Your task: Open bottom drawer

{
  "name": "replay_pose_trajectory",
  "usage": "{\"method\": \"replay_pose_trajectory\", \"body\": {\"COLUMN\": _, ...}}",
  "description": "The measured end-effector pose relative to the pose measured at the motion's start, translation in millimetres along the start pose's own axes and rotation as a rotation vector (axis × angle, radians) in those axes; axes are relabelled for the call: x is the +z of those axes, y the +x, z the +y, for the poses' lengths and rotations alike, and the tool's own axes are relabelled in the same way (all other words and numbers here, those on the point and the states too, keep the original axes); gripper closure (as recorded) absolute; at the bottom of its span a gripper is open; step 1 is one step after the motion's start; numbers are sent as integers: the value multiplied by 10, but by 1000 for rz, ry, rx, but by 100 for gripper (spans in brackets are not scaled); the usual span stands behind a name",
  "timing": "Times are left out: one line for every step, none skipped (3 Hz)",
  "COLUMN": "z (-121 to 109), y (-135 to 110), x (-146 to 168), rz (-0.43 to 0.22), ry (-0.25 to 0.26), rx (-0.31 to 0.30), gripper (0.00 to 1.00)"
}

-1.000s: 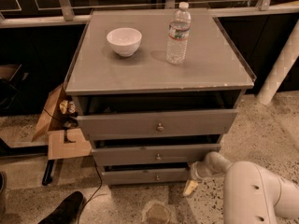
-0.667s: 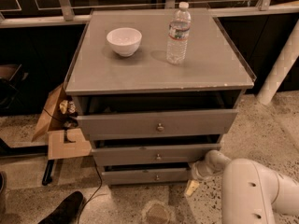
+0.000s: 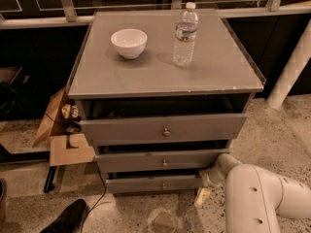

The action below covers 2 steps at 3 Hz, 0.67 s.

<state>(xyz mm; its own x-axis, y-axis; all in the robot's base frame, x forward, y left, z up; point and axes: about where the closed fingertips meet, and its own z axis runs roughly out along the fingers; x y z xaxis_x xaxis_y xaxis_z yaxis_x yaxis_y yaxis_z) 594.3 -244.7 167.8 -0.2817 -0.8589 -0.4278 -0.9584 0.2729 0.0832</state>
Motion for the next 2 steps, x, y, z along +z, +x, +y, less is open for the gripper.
{"method": "replay_pose_trajectory", "body": {"z": 3, "y": -14, "x": -15, "rz": 0, "ry": 0, "rx": 0, "gripper": 0}}
{"method": "replay_pose_trajectory", "body": {"z": 125, "y": 72, "x": -87, "rz": 2, "ry": -38, "rx": 36, "gripper": 0}}
